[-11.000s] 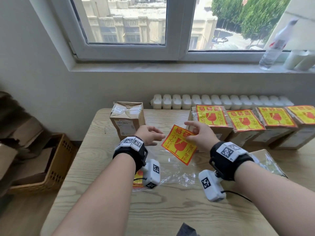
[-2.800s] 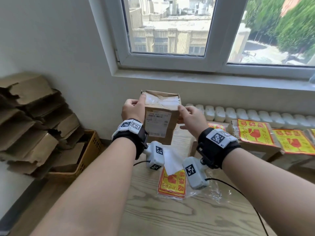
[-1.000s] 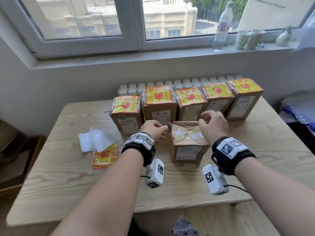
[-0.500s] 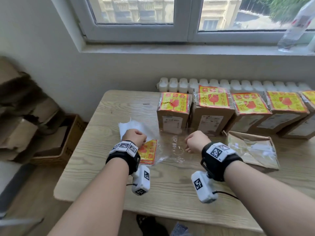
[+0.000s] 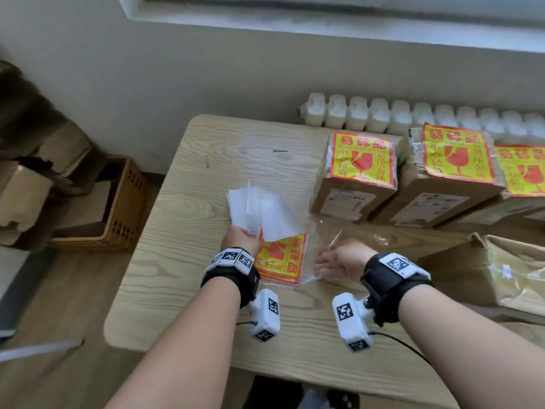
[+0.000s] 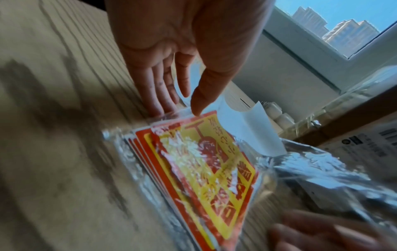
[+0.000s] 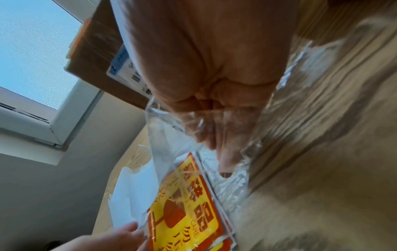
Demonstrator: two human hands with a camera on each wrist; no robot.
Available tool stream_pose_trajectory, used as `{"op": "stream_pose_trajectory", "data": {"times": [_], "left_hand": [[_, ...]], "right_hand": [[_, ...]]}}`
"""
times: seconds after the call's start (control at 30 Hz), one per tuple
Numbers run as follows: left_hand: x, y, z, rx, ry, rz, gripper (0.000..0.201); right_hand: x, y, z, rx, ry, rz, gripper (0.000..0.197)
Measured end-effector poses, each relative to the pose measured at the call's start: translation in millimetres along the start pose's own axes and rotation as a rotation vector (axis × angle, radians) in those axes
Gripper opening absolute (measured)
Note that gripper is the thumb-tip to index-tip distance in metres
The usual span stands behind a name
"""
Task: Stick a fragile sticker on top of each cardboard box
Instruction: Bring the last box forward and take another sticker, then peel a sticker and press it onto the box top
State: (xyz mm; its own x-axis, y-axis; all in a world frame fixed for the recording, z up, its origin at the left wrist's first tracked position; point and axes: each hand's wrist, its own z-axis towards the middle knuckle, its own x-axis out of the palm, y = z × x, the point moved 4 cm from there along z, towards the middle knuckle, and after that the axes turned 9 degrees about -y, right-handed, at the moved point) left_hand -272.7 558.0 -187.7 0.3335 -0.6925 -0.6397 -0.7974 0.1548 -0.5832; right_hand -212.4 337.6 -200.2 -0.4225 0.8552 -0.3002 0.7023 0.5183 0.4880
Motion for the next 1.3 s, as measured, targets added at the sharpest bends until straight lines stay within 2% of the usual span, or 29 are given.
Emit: {"op": "stream_pose_trajectory", "data": {"times": [0.07, 0.1, 0.17, 0.2, 0.3, 0.37, 0.53, 0.67, 0.83, 0.93, 1.03, 1.13, 1.3], "left_hand": [[5, 2, 4, -0.015, 0.031, 0.0, 0.021], [9, 4, 7, -0.029, 0.076, 0.004, 0.028], [16, 5, 8, -0.027, 0.217, 0.015, 0.03], [18, 5, 6, -0.026, 0.285, 0.038, 0.028], [22, 8, 8, -0.017, 0.405, 0.065, 0.019], [22, 9, 8, -0.01, 0.467, 0.053, 0.017], [22, 9, 1, -0.028, 0.582, 0.021, 0.015], [21, 12, -1, -0.022, 0.586, 0.024, 0.023], [18, 16, 0, -0.037, 0.553, 0.013, 0.017], [18, 18, 4, -0.045, 0.496, -0.019, 0.035], [17, 21, 9, -0.041, 0.452, -0.02, 0.035], [16, 25, 16, -0.028, 0.382, 0.031, 0.031], [11, 28, 22, -0.042, 0.233, 0.242, 0.052]], "right_hand": [[12, 2, 0, 0.019, 0.043, 0.006, 0.014], [16, 1, 6, 0.006, 0.057, -0.025, 0.021], [17, -9, 34, -0.013, 0.057, -0.11, 0.056], [17, -13, 39, -0.02, 0.061, -0.135, 0.06], [19, -5, 18, -0.015, 0.04, -0.122, 0.02], [21, -2, 10, -0.037, 0.0, -0.179, 0.02], [22, 4, -1, -0.066, -0.085, -0.113, 0.03], [18, 5, -5, -0.053, -0.072, -0.111, 0.025], [14, 6, -6, -0.07, -0.073, -0.157, 0.04], [15, 5, -5, -0.058, -0.025, -0.094, 0.025], [11, 3, -8, -0.024, -0.045, -0.037, 0.012], [5, 3, -6, -0.087, -0.122, -0.117, 0.024], [-2, 7, -12, -0.149, -0.155, -0.167, 0.013]]}}
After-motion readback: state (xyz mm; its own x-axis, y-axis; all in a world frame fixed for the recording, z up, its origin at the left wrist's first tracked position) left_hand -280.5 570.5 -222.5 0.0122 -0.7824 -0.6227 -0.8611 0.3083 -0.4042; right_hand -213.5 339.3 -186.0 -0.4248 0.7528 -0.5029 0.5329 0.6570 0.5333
